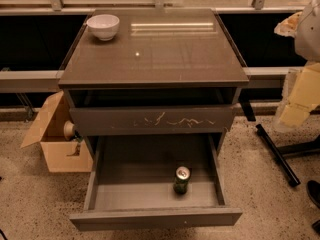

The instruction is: Pick green can from middle drawer and place on counter

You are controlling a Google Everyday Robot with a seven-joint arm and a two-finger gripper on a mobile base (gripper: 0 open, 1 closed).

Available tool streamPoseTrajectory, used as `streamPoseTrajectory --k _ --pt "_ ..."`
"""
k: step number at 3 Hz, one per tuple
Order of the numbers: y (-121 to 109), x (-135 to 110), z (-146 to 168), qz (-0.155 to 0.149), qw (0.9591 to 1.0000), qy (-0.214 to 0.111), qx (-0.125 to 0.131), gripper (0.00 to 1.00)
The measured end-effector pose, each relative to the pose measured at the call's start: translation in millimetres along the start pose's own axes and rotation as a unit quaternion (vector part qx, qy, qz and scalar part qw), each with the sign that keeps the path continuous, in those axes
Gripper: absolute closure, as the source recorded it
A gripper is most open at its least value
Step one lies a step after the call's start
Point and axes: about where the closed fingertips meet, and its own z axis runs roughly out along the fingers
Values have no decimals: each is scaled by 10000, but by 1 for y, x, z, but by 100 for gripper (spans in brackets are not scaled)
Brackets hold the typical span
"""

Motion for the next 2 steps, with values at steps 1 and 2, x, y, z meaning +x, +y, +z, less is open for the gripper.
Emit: streamPoseTrajectory --k 1,2 --pt "0 0 0 -6 10000 -13 5 0" --pt "10 -1 38 -62 9979 -592 -266 0"
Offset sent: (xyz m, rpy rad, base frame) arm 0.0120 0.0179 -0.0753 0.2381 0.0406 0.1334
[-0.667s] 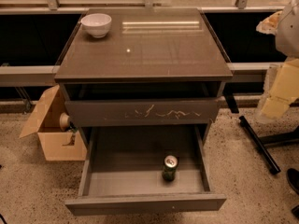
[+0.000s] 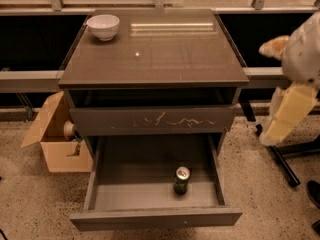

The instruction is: Pick green can from middle drawer and place on counter

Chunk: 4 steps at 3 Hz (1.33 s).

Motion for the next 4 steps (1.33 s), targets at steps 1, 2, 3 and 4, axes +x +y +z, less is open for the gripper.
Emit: streamPoseTrajectory --k 1,2,3,4 --pt "6 5 45 25 9966 -784 -264 0" --pt "11 7 86 126 9867 -1561 -442 0" --pt "19 13 134 468 9716 -2225 -650 0" --pt "21 16 141 429 9714 -2222 -724 0"
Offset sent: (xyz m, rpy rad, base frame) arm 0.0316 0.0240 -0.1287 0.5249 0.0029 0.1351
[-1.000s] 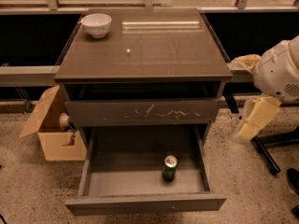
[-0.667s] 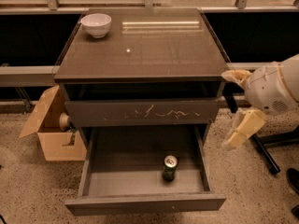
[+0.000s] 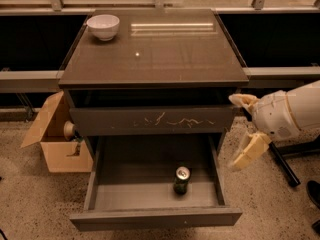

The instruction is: Pick green can from middle drawer and place on counter

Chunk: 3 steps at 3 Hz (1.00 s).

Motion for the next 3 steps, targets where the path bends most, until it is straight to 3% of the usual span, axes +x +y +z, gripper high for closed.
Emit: streamPoseTrajectory --k 2,3 --pt "9 78 58 -214 9966 -130 -785 0" --pt "4 148 116 -343 9957 -169 -842 0"
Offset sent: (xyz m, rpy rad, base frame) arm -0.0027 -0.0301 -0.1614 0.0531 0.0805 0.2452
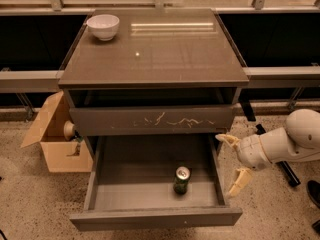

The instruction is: Pick green can from middle drawer and place on counter

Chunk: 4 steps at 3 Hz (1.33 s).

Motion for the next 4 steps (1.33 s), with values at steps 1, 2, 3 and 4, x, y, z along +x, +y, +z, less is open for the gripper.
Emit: streamPoseTrajectory --k 1,2,3,4 --pt "-2 3 6 -56 10000 27 -8 0" --pt "-13 18 23 -323 9994 89 -30 0" --pt "-28 40 57 -602 9982 7 -41 0" --pt "-33 49 76 -679 9977 -53 -64 0"
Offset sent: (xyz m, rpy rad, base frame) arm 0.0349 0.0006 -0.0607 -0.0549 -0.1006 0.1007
